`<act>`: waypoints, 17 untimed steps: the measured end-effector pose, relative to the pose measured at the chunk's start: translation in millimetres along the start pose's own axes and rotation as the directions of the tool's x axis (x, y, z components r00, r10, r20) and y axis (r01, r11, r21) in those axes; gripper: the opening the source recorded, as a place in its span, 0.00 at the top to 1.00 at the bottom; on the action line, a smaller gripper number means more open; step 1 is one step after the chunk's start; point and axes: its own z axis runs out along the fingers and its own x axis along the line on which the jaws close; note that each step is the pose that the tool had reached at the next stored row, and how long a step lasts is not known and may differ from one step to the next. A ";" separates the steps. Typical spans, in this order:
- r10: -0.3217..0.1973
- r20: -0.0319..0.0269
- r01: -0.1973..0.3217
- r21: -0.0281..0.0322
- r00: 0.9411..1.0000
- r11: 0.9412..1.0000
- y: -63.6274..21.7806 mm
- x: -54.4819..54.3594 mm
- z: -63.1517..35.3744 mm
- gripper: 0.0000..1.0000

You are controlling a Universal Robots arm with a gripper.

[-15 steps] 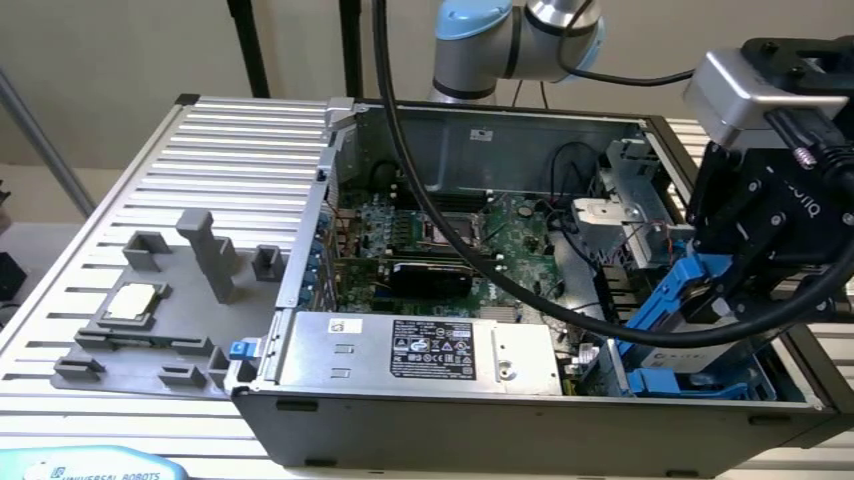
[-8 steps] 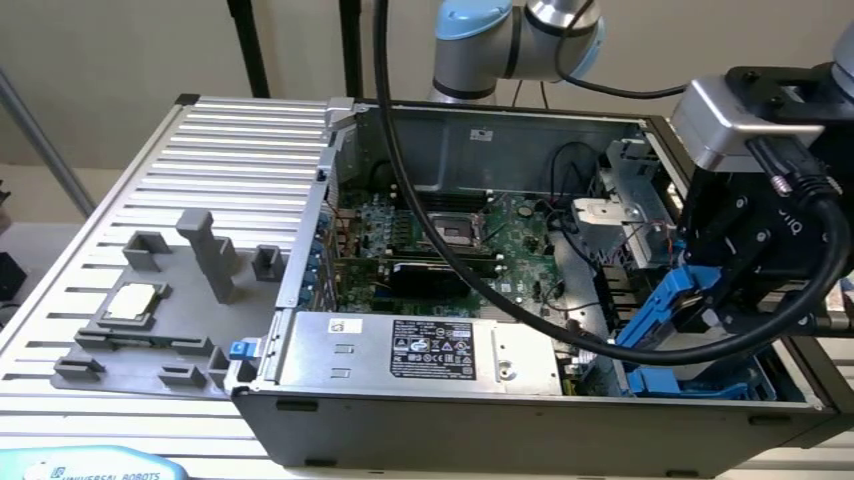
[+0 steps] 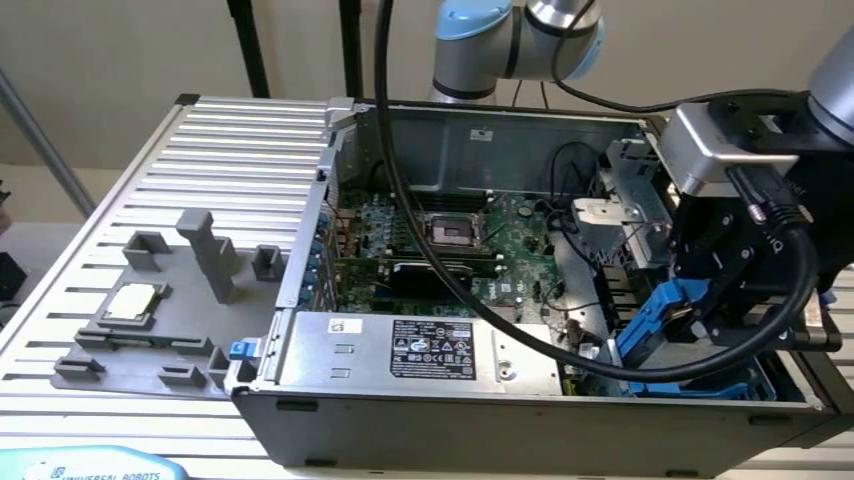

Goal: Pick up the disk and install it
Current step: 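Insert the disk into the insertion slot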

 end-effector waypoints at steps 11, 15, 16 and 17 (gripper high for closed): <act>-0.001 0.000 0.001 0.000 1.000 1.000 0.5 -0.4 19.1 0.67; -0.001 0.000 0.001 0.000 1.000 1.000 0.8 -0.3 25.5 0.67; -0.001 0.000 0.001 0.000 1.000 1.000 0.8 -0.2 26.7 0.67; -0.001 0.000 0.001 0.000 1.000 1.000 0.8 -0.2 27.9 0.67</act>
